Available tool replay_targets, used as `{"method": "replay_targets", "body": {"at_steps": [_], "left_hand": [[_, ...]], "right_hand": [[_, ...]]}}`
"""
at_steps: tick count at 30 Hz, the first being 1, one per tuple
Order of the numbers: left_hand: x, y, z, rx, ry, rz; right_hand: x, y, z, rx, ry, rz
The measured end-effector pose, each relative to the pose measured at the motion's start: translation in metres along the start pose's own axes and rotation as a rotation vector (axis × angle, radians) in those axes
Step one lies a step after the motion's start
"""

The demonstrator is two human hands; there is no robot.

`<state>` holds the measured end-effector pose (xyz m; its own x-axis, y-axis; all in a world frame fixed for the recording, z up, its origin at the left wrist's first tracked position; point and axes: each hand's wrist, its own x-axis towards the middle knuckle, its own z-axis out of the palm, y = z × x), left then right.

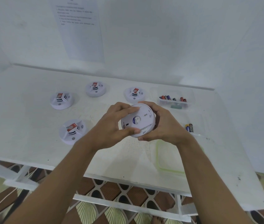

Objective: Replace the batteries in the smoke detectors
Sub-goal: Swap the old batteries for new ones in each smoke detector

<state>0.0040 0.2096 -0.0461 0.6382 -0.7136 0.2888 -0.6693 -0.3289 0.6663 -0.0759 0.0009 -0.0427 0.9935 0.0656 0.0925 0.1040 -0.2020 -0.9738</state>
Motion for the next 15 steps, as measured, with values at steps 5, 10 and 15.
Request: {"method": "replay_targets", "body": {"at_steps": [5,10,15], "left_hand": [[-0.0003,-0.0021,-0.0016,0.021,-0.044,0.026],[0.001,-0.0058,-0.0025,0.049,-0.104,0.045],[0.0,-0.0094,-0.0018,0.024,-0.134,0.049]], "right_hand": [[0.0005,0.0015,-0.0017,-0.025,-0.014,0.012],[0.0,0.005,-0.0029,-0.049,-0.039,0.029],[0.0,0.0078,-0.0032,-0.04,-0.056,0.045]]}}
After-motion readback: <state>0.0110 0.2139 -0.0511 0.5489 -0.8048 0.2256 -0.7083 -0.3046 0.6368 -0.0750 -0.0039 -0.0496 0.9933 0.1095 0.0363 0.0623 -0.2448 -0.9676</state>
